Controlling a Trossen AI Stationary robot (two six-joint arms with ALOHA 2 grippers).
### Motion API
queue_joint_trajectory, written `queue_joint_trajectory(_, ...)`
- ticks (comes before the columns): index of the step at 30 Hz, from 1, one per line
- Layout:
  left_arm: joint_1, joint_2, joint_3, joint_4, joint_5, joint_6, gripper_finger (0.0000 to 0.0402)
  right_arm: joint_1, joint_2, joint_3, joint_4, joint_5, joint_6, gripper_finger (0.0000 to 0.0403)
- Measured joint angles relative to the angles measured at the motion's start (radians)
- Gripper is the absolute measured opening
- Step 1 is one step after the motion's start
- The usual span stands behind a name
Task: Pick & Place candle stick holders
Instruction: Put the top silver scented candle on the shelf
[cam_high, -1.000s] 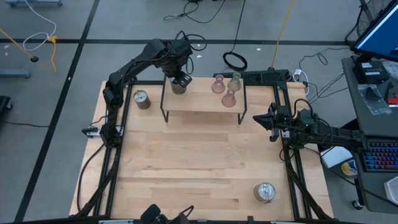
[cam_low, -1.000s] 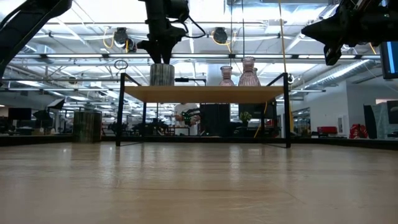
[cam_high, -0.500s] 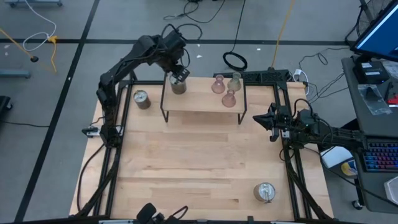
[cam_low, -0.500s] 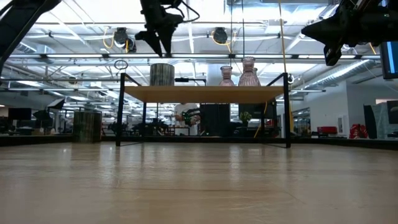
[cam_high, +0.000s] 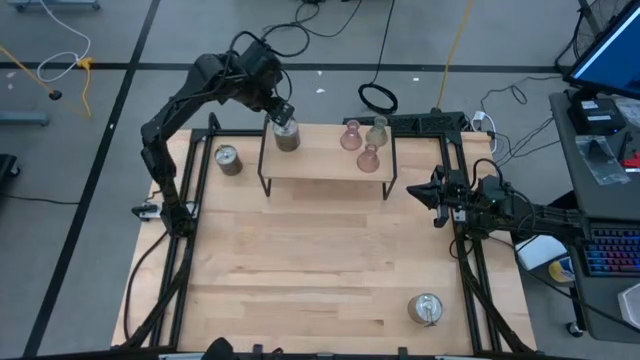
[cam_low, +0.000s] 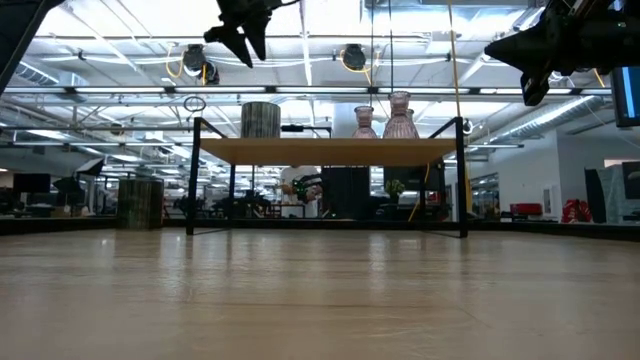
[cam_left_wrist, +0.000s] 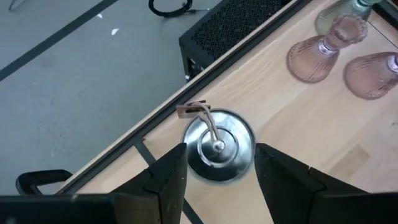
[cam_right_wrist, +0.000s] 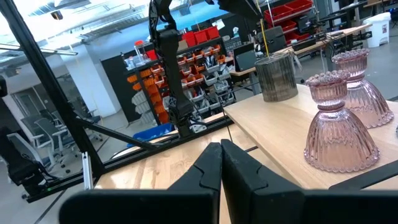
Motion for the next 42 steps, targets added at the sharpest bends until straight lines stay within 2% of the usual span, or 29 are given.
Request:
queue_joint_trajectory(7,-0.022,-0.035,0.0,-0.014,0.0,-0.009,0.0189,0.0,0.0,0.0,0.0,0.0,0.0,0.0)
queue_joint_trajectory(15,-0.047,-0.041,0.0,-0.113,-0.001,-0.035,0.0189,0.0,0.0,0.0,0.0,0.0,-0.001,0.0)
queue_joint_trajectory(33,-0.096,-0.041,0.0,-0.108,0.006,-0.084,0.0189,0.0,0.0,0.0,0.0,0.0,-0.002,0.0)
queue_joint_trajectory(42,-0.184,-0.041,0.0,-0.107,0.028,-0.113,0.0189,0.0,0.0,0.0,0.0,0.0,-0.006,0.0)
